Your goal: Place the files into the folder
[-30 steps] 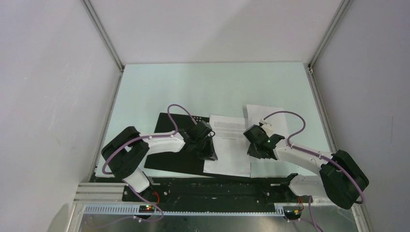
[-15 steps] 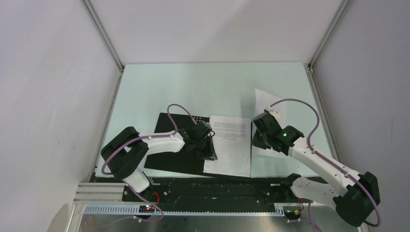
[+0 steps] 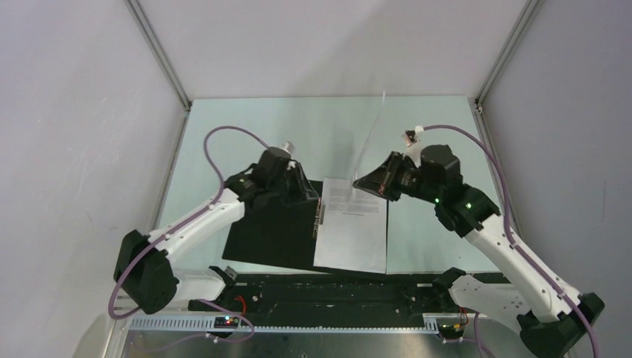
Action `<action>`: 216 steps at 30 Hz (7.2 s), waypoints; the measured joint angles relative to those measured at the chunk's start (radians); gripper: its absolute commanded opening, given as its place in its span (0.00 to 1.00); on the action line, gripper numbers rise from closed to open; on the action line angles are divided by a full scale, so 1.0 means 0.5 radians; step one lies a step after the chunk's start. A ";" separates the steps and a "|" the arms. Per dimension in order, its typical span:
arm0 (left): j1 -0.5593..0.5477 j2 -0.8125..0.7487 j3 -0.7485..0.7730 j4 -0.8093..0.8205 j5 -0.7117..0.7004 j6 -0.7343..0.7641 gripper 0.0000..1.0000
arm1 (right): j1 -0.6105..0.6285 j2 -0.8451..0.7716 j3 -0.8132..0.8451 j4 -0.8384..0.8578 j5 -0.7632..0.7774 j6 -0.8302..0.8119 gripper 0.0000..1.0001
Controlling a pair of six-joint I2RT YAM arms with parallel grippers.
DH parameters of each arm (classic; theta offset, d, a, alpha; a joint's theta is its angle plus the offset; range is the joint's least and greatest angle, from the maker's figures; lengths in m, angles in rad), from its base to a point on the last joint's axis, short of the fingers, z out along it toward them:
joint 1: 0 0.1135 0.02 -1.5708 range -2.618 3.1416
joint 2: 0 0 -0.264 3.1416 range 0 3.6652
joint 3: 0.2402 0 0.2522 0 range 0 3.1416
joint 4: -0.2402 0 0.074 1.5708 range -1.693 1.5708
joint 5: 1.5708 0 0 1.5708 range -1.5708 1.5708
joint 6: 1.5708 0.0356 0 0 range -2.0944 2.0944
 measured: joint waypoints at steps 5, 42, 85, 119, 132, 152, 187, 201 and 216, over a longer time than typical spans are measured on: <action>0.152 -0.101 0.029 -0.101 -0.031 0.085 0.34 | -0.208 -0.321 -0.440 0.265 -0.253 0.254 0.00; 0.156 0.206 -0.133 -0.176 -0.027 0.187 0.33 | -0.687 -0.463 -1.447 -0.426 -0.354 -0.301 0.00; 0.156 0.285 -0.165 -0.105 -0.013 0.187 0.32 | -0.149 -0.266 -1.331 -0.208 0.080 -0.005 0.00; 0.326 0.278 -0.165 -0.117 -0.014 0.222 0.33 | -0.018 -0.002 -0.777 -0.507 0.429 -0.115 0.55; 0.787 -0.165 -0.233 -0.278 -0.062 0.328 0.33 | 0.573 1.395 0.466 -0.321 0.923 -0.275 0.52; 0.876 -0.242 -0.320 -0.350 -0.049 0.399 0.33 | 0.694 1.982 0.853 -0.529 1.118 -0.344 0.45; 0.876 -0.239 -0.388 -0.349 -0.042 0.396 0.33 | 0.520 1.864 0.569 -0.245 0.998 -0.527 0.01; 0.688 -0.014 -0.594 -0.127 -0.011 0.216 0.26 | 0.402 1.772 0.456 -0.230 0.999 -0.700 0.13; 0.665 -0.006 -0.774 0.064 -0.072 -0.150 0.26 | 0.402 1.755 0.405 -0.231 0.951 -0.676 0.31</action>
